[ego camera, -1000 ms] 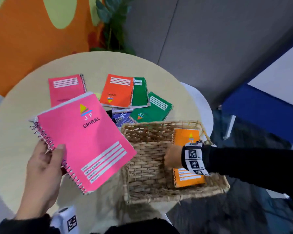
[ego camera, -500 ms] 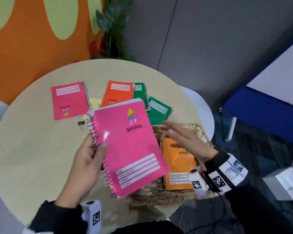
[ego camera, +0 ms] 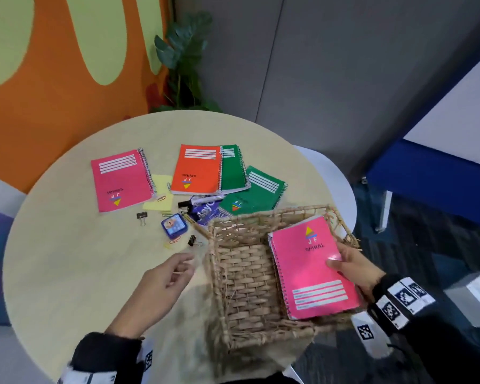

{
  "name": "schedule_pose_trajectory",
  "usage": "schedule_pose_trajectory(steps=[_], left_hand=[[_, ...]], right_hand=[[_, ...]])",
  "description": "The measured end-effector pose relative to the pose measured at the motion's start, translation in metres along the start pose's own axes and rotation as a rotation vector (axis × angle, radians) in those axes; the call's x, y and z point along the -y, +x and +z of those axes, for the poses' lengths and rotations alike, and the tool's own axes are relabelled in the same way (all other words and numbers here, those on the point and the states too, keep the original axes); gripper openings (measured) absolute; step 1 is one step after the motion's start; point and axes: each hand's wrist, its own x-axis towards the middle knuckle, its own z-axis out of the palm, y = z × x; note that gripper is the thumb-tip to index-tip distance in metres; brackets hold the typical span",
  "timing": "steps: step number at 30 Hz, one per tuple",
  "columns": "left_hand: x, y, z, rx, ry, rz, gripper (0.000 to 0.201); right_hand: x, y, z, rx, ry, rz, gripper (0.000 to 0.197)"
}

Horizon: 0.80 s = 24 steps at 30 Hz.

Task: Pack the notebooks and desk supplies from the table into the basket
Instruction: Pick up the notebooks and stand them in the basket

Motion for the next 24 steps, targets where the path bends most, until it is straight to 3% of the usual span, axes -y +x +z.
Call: schedule_pose_trajectory(steps=[3,5,10,13,17,21,24], left_hand=[[0.025,0.0,-0.016,-0.043,0.101,-0.049,0.027],[0.037,0.005,-0.028,-0.062,0.168,-0.068,0.027],[0.058,0.045,-0.077,-0.121,0.403,-0.052,0.032],[0.063,0.086,-0.113,-0.151,0.643,-0.04,0.041],[0.056,0.152,-0.148,-0.143,0.951,-0.093,0.059],[0.062,0.216,-0.148,0.069,1.288,-0.023,0.055],[0.071,0.257,-0.144,0.185,1.386,0.003,0.062]], right_hand=[[0.008,0.015,0.008,-0.065,-0.585,0.084,0.004],[0.013,0.021,0.013,-0.013,-0.833,0.158,0.016],[0.006,0.029,0.023,0.053,-1.099,0.225,0.034],[0.017,0.033,0.026,0.042,-1.087,0.211,0.035],[0.092,0.033,0.038,-0.138,-0.969,-0.039,0.03],[0.176,0.057,0.068,-0.247,-0.635,-0.29,0.015],[0.22,0.107,0.102,-0.278,-0.426,-0.318,0.022]])
